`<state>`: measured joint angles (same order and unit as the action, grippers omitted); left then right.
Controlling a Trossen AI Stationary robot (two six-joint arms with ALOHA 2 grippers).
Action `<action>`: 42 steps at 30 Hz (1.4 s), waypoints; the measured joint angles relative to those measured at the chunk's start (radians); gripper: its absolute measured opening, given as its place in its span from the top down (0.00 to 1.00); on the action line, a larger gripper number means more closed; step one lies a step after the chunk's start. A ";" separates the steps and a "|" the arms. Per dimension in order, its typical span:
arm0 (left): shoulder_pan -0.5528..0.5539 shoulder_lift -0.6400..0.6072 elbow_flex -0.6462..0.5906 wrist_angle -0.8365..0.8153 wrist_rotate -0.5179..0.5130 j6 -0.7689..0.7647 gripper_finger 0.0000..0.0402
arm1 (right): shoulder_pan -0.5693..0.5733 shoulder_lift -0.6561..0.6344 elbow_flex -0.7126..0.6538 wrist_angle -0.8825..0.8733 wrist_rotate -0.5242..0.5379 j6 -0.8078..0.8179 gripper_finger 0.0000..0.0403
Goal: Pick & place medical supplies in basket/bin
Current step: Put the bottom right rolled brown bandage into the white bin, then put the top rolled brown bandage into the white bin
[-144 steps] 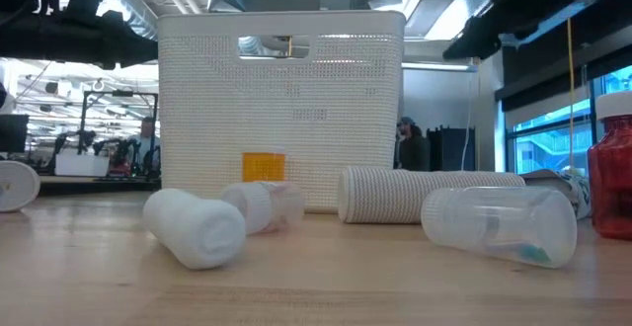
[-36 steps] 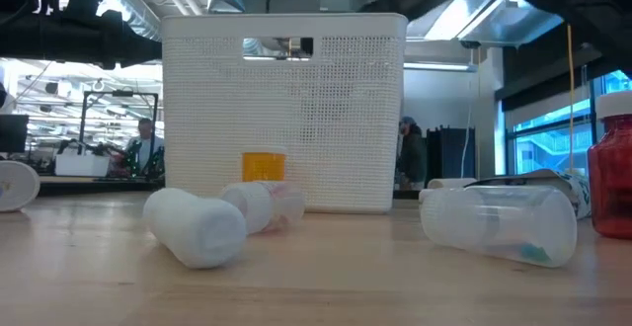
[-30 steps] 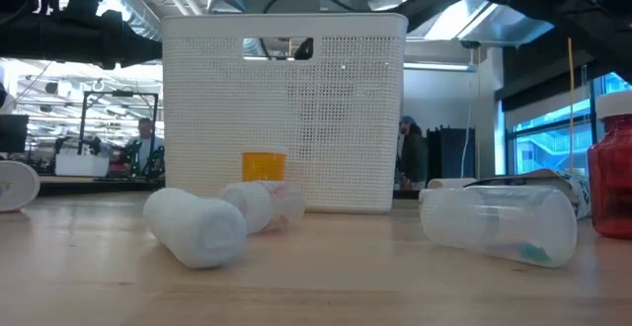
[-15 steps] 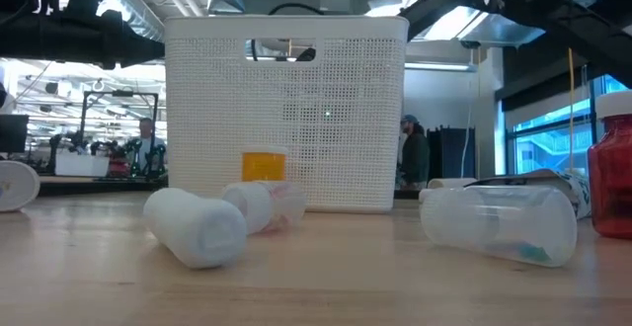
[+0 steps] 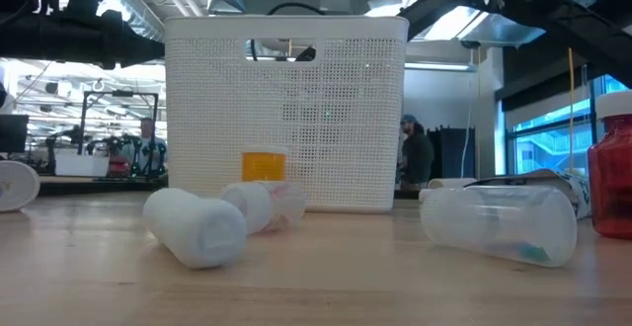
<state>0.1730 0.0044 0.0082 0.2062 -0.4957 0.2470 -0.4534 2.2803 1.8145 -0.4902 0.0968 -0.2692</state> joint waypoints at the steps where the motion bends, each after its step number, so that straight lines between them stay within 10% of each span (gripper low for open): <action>1: 0.000 0.000 0.000 0.000 0.000 0.000 0.99 | 0.000 0.000 0.000 0.000 0.002 0.003 0.39; 11: 0.000 0.000 0.000 0.000 0.000 0.000 0.98 | 0.000 -0.004 0.053 -0.070 0.002 0.003 0.32; 25: 0.000 0.000 0.000 0.000 0.000 0.001 0.98 | 0.037 -0.006 0.534 -0.628 -0.002 0.033 0.32; 42: 0.000 0.000 0.000 0.000 0.000 0.000 0.99 | 0.221 -0.309 0.496 -0.933 -0.022 0.080 0.32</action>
<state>0.1726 0.0042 0.0086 0.2062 -0.4961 0.2474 -0.2319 1.9708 2.3100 -1.4231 0.0750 -0.1890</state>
